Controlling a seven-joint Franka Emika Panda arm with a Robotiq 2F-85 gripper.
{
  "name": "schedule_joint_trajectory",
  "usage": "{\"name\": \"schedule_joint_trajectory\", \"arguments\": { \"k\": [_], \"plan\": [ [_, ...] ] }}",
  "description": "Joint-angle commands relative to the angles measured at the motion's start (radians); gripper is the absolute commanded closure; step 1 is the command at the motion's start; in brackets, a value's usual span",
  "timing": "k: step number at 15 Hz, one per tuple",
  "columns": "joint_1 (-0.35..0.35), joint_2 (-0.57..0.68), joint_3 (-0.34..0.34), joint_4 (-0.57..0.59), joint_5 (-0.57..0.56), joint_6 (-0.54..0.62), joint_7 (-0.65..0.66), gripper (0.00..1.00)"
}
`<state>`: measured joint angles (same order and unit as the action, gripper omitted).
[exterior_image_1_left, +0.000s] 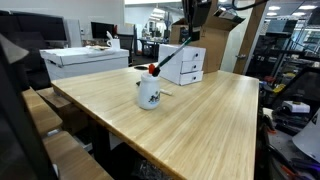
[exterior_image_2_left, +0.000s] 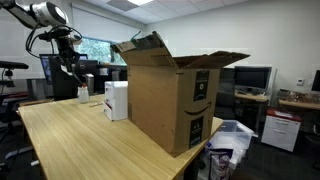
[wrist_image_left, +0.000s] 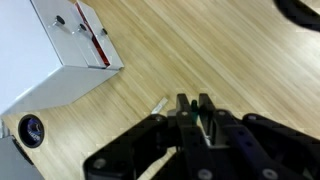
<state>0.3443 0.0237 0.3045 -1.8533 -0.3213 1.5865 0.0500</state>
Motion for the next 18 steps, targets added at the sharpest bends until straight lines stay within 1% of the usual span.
{"name": "schedule_joint_trajectory", "arguments": {
  "k": [1,11,18],
  "plan": [
    [-0.007,-0.022,0.008,-0.032,0.019,0.03,-0.026,0.94],
    [-0.006,0.015,0.015,-0.011,0.01,0.033,-0.063,0.94],
    [-0.002,0.073,0.017,0.029,-0.002,0.043,-0.118,0.94]
  ]
}}
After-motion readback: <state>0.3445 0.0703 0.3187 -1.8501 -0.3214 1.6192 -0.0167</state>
